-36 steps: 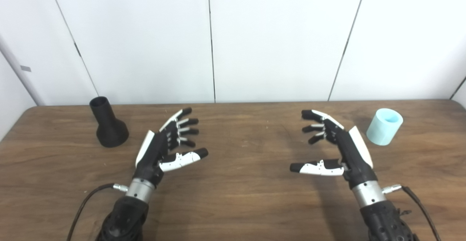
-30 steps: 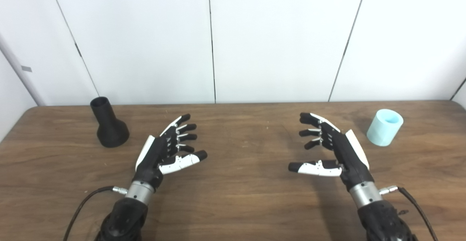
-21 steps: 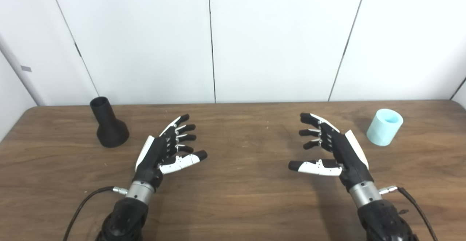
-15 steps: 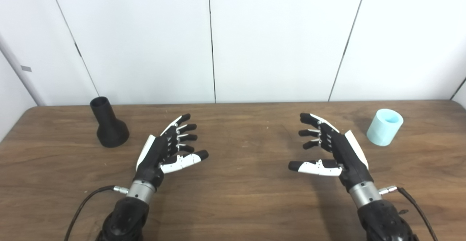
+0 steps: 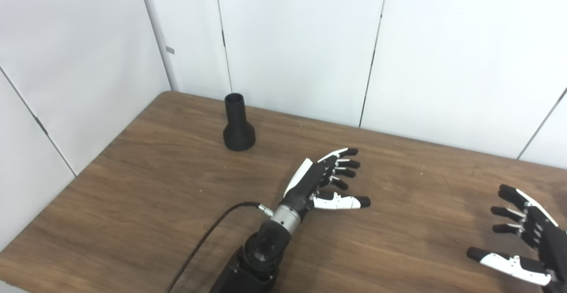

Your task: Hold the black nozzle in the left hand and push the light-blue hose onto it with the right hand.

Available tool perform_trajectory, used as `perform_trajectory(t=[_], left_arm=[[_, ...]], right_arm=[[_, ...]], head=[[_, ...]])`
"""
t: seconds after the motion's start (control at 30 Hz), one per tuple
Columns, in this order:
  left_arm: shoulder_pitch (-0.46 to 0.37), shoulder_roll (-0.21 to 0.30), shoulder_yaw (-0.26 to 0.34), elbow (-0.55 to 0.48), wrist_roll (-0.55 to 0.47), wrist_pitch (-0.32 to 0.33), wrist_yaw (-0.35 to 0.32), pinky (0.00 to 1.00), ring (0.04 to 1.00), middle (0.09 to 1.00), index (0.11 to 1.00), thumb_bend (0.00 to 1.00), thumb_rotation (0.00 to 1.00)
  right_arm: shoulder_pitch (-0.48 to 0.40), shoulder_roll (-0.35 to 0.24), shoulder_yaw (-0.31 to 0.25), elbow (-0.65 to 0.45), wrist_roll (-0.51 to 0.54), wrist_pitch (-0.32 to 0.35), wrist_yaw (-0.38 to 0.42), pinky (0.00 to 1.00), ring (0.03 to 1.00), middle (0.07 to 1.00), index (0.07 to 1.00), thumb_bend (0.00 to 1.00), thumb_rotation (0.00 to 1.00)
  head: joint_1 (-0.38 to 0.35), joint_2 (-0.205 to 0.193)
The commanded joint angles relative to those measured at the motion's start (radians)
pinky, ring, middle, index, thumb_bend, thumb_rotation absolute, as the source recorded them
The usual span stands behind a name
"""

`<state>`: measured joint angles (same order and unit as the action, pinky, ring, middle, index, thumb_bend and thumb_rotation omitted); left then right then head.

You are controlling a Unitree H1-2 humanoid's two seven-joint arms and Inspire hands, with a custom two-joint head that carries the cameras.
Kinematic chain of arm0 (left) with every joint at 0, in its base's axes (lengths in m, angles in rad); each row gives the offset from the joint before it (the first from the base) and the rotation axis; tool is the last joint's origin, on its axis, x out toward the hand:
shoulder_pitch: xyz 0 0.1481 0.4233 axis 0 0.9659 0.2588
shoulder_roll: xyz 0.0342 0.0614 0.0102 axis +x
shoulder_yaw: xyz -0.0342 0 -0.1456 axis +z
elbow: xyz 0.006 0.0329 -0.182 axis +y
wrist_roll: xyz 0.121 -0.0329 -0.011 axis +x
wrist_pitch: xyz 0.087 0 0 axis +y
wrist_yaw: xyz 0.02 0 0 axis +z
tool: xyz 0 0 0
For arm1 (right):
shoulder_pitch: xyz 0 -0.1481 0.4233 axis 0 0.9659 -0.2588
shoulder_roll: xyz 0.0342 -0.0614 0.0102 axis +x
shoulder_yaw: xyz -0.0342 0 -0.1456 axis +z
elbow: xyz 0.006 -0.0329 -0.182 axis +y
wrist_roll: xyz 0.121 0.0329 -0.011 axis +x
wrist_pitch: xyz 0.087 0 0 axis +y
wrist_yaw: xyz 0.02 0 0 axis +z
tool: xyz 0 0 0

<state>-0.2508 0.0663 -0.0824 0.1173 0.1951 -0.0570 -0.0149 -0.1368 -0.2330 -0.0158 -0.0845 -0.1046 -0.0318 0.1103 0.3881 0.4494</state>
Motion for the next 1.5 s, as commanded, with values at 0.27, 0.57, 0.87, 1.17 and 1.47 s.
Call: perform_trajectory(t=[0.27, 0.57, 0.87, 1.17, 1.47], left_arm=[[-0.039, 0.04, 0.005, -0.089, 0.076, -0.036, 0.039, 0.61, 0.783, 0.788, 0.777, 0.75, 0.19], [-0.104, 0.153, 0.038, -0.16, 0.159, -0.028, 0.034, 0.63, 0.786, 0.799, 0.787, 0.76, 0.2], [-0.164, 0.226, 0.082, -0.216, 0.209, 0.001, 0.038, 0.64, 0.78, 0.808, 0.812, 0.77, 0.21], [-0.165, 0.225, 0.086, -0.217, 0.212, 0.001, 0.035, 0.65, 0.781, 0.808, 0.813, 0.78, 0.21], [-0.287, 0.34, 0.21, -0.125, 0.274, 0.06, 0.123, 0.74, 0.833, 0.853, 0.856, 0.78, 0.23]], right_arm=[[-0.043, -0.016, -0.019, -0.021, 0.019, -0.06, -0.004, 0.57, 0.748, 0.865, 0.887, 0.8, 0.18], [-0.042, -0.016, -0.035, -0.016, 0.028, -0.054, -0.005, 0.57, 0.745, 0.863, 0.896, 0.8, 0.17], [-0.041, -0.017, -0.032, -0.016, 0.021, -0.054, -0.004, 0.57, 0.743, 0.86, 0.897, 0.8, 0.16], [-0.041, -0.017, -0.032, -0.016, 0.02, -0.054, -0.004, 0.57, 0.743, 0.86, 0.897, 0.8, 0.16], [-0.042, -0.026, -0.034, -0.017, 0.024, -0.054, 0.003, 0.58, 0.737, 0.861, 0.9, 0.79, 0.14]], head=[[-0.003, 0.003], [-0.003, 0.004], [-0.005, -0.002], [-0.005, -0.002], [-0.005, 0.002]])
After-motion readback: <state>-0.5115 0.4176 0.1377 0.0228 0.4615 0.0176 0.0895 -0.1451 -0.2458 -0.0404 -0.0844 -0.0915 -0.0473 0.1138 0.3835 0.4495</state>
